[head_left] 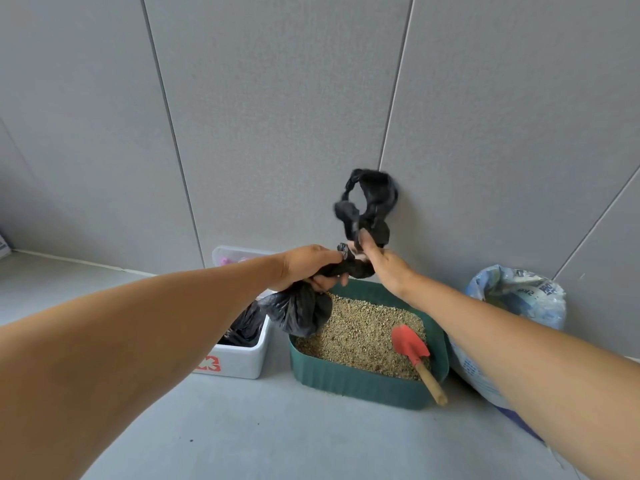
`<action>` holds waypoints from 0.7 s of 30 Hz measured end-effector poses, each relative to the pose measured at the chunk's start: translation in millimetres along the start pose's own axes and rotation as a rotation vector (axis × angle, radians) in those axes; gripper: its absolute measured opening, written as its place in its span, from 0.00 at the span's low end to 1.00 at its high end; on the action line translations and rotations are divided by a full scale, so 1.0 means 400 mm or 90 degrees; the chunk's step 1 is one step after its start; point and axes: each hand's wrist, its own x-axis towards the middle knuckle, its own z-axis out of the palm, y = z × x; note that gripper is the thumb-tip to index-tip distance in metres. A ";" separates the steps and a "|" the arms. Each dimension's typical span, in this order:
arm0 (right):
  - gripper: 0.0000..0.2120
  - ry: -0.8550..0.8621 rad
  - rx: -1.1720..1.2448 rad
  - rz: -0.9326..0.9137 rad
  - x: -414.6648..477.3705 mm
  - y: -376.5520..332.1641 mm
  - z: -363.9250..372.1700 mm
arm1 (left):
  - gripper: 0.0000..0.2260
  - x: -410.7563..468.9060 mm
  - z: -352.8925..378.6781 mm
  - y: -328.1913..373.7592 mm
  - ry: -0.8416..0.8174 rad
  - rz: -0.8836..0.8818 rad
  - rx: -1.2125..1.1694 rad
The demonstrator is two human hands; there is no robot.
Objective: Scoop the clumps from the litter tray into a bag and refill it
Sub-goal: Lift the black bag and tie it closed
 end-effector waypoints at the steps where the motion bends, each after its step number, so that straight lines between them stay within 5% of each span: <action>1: 0.46 -0.008 -0.025 0.005 0.004 0.006 -0.002 | 0.19 0.001 -0.003 0.004 0.015 0.008 -0.020; 3: 0.46 -0.039 -0.037 0.002 0.010 0.024 -0.015 | 0.20 0.003 -0.019 0.007 0.068 0.027 -0.072; 7: 0.17 0.005 -0.261 -0.096 0.029 0.041 -0.039 | 0.14 0.000 -0.060 0.003 0.148 0.086 -0.107; 11: 0.18 0.142 -0.480 -0.097 0.035 0.015 -0.040 | 0.10 0.005 -0.063 -0.005 0.201 0.110 -0.131; 16: 0.07 0.162 -0.251 -0.135 0.016 0.013 -0.032 | 0.13 0.013 -0.073 -0.023 0.260 0.123 -0.156; 21: 0.13 0.114 -0.180 -0.007 0.031 0.041 -0.028 | 0.11 0.014 -0.092 -0.017 0.357 0.088 -0.099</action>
